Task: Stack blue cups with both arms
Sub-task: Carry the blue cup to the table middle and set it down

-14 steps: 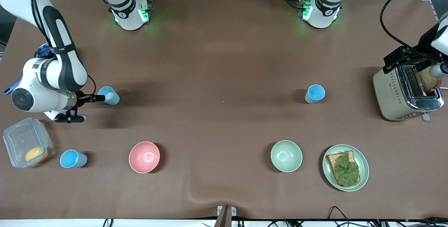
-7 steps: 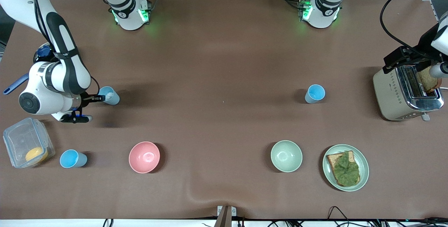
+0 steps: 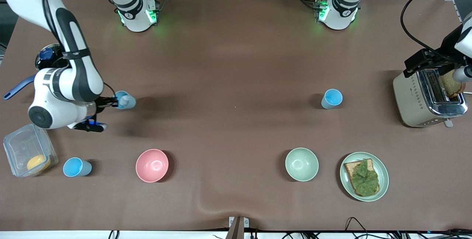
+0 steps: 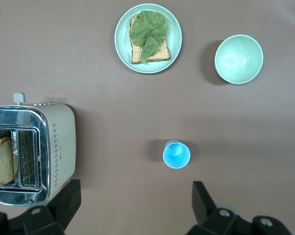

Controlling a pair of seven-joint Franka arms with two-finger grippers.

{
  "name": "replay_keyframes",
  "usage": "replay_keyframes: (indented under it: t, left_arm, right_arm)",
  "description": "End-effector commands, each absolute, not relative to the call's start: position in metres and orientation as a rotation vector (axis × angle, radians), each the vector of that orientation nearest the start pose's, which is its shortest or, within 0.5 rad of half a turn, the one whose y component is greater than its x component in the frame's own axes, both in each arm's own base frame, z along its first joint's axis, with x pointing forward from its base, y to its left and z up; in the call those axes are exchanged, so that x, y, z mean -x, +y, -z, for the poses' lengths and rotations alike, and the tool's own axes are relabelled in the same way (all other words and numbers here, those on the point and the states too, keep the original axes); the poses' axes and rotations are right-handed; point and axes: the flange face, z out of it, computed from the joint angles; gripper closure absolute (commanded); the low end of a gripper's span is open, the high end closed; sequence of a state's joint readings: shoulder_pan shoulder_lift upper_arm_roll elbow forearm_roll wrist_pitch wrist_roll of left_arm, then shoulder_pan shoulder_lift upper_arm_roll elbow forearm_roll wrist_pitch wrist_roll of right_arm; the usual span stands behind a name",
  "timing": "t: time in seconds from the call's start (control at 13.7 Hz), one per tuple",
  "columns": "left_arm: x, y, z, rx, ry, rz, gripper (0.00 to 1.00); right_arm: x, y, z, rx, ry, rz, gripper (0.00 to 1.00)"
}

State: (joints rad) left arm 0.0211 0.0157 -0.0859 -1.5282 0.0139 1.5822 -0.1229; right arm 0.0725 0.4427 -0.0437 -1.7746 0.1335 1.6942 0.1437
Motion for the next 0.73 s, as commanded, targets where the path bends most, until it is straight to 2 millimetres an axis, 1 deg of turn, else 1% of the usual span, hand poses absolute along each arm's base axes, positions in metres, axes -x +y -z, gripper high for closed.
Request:
replay_keyframes:
  t: [0.0,0.07,0.15,0.22,0.29,0.37,0.51,0.59,0.66]
  left_arm:
    - [-0.559,-0.035,-0.642,3.123,-0.121,0.053,0.0]
    - [-0.559,-0.034,-0.642,3.123,-0.123,0.053,0.0]
    - [-0.559,-0.033,-0.642,3.122,-0.125,0.053,0.0]
    - [-0.559,-0.033,-0.642,3.122,-0.123,0.053,0.0]
    - [-0.559,-0.033,-0.642,3.122,-0.123,0.053,0.0]
    - [-0.559,-0.034,-0.642,3.123,-0.121,0.053,0.0]
    - [-0.56,-0.034,-0.642,3.123,-0.121,0.056,0.0]
    - [-0.559,-0.036,-0.642,3.123,-0.116,0.056,0.0]
    - [-0.559,-0.037,-0.642,3.123,-0.114,0.056,0.0]
  right_arm:
    - [-0.603,0.134,-0.307,2.928,0.346,-0.815,1.0]
    - [-0.6,0.176,-0.307,2.905,0.339,-0.807,1.0]
    - [-0.594,0.228,-0.307,2.906,0.311,-0.792,1.0]
    - [-0.597,0.265,-0.309,2.92,0.35,-0.74,1.0]
    - [-0.596,0.292,-0.305,2.931,0.398,-0.716,1.0]
    - [-0.588,0.332,-0.302,2.951,0.368,-0.66,1.0]
    - [-0.575,0.381,-0.289,2.95,0.348,-0.593,1.0]
    - [-0.564,0.408,-0.286,2.925,0.357,-0.57,1.0]
    - [-0.554,0.43,-0.284,2.897,0.37,-0.54,1.0]
